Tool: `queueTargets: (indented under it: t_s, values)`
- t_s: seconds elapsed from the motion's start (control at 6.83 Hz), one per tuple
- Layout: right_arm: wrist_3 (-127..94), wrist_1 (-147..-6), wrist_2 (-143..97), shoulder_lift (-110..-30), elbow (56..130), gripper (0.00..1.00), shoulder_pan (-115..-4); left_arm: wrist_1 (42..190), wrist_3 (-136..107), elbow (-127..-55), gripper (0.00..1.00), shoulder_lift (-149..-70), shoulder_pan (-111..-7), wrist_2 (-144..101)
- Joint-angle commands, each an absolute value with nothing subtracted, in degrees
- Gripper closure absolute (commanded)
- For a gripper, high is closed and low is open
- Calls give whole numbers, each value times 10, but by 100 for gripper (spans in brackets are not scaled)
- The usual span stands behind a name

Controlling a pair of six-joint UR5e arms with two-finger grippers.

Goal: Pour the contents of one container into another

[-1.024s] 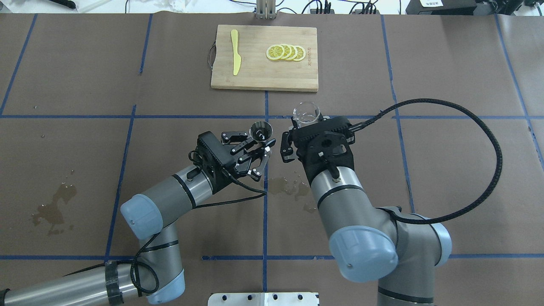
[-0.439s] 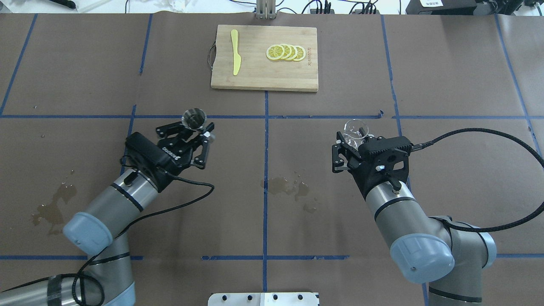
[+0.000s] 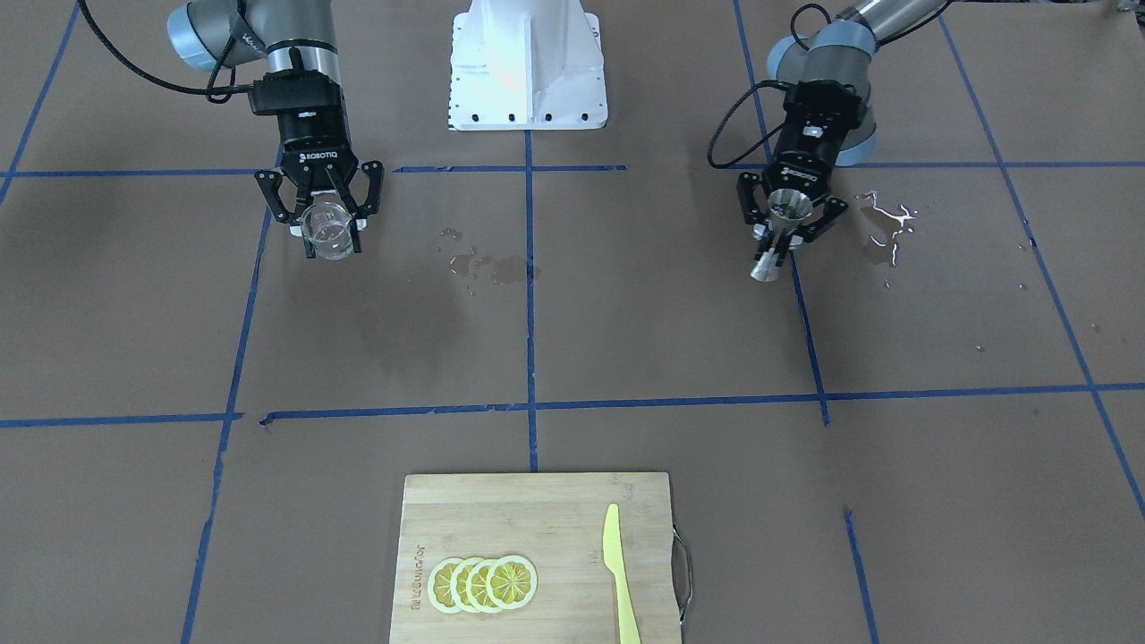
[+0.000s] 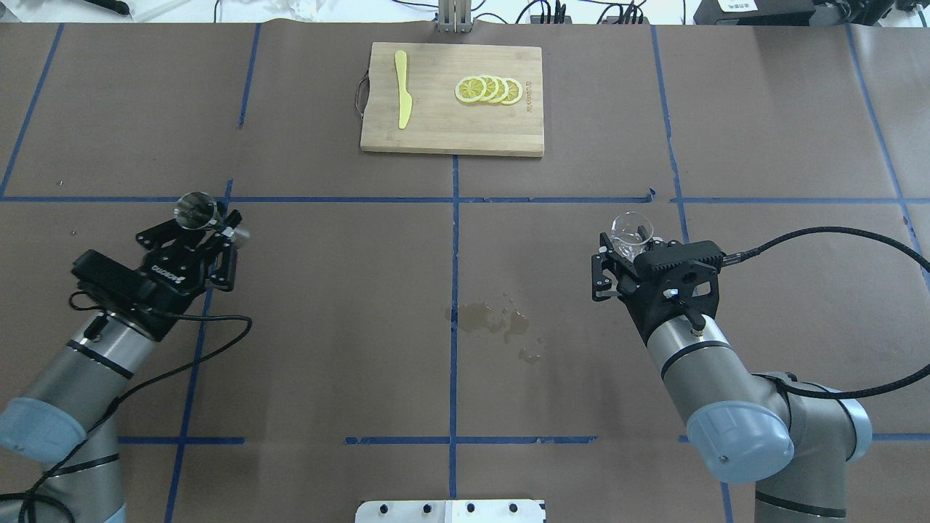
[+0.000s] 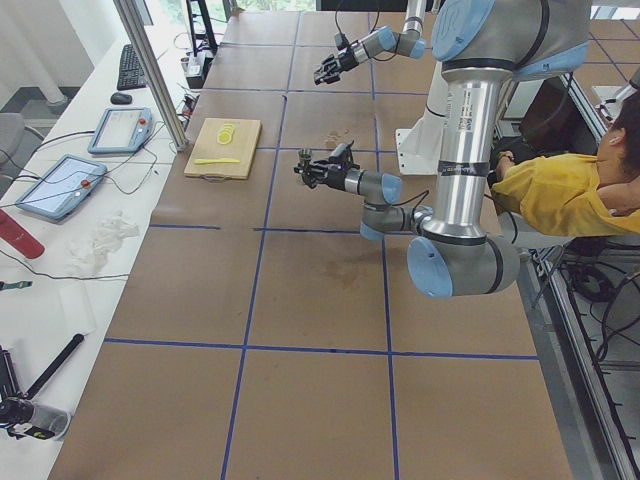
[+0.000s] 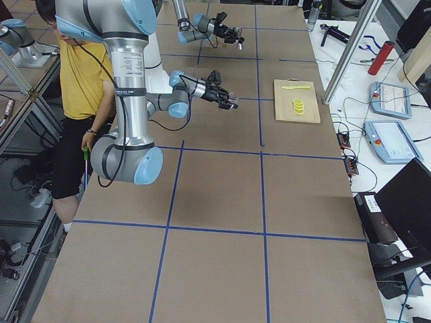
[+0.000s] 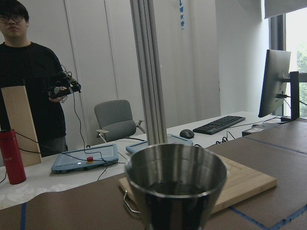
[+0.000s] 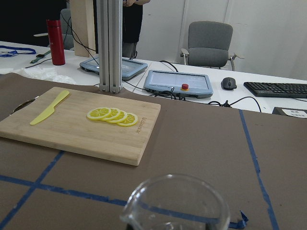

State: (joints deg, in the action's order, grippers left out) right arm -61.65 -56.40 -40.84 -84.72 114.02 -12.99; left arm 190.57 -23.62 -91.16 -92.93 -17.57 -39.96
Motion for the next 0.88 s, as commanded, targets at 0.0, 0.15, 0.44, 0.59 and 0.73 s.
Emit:
queueTargets:
  t_s: [0.0,0.15,0.44,0.59,0.73]
  values:
    - [-644,-563,-409,-857,1129,100,-129,1925,-270,-884,100,-840,-171,-335]
    - [-645,-563,-409,-856,1129,100,-128,1952,-271,-893,100,-811,-171,-351]
    - [-644,-563,-409,-853,1130,100,-128,1961,-400,-873,100,-808,-164,-370]
    - [-645,-563,-409,-851,1131,100,-128,1960,-444,-863,100,-807,-145,-369]
    - [-644,-563,-410,-848,1133,100,-127,1963,-450,-855,100,-805,-137,-371]
